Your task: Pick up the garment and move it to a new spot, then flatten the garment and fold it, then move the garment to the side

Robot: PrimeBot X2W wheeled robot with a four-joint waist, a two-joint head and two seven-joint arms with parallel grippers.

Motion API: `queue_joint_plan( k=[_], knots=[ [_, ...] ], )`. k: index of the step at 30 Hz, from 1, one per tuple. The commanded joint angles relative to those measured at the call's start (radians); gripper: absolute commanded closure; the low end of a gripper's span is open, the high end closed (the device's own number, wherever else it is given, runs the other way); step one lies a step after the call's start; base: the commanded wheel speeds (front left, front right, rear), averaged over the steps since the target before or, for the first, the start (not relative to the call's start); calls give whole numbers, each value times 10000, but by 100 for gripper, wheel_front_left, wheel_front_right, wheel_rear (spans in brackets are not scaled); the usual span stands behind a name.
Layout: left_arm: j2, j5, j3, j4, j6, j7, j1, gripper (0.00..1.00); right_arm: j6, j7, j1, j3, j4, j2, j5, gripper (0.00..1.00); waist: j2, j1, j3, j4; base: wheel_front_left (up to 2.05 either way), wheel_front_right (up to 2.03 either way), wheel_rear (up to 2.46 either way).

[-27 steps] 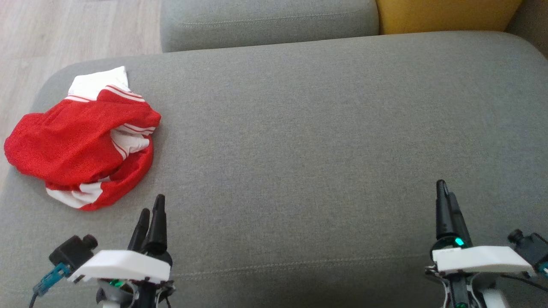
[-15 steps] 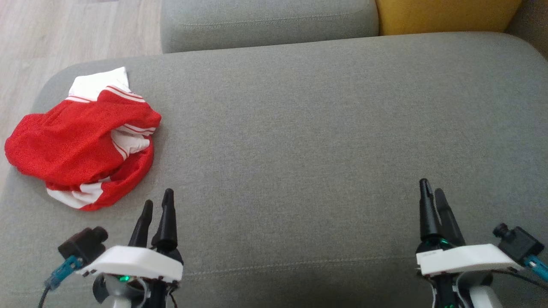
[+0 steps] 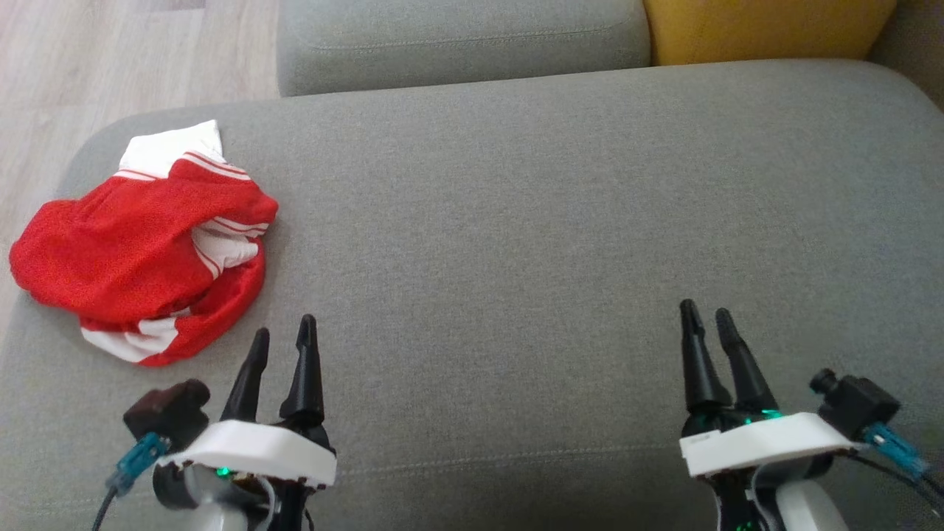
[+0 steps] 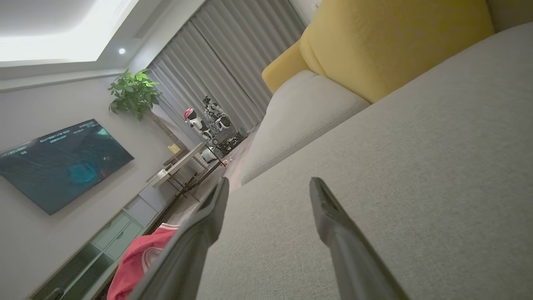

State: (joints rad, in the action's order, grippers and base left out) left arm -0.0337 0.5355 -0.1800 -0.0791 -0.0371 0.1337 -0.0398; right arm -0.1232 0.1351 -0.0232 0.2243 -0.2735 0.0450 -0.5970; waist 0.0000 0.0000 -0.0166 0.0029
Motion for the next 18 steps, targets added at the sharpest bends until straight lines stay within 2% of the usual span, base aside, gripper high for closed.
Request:
queue_joint_plan(
  k=[1,18],
  knots=[
    [-126,-433,144,489,-129,171,270,0,-59,159,-476,325,374,41,428,0,0,0,-22,6,0,0,0],
    [-163,-2358,-153,830,-525,639,214,0,-66,626,-546,914,343,46,2287,0,0,0,-132,1,0,0,0]
  ],
)
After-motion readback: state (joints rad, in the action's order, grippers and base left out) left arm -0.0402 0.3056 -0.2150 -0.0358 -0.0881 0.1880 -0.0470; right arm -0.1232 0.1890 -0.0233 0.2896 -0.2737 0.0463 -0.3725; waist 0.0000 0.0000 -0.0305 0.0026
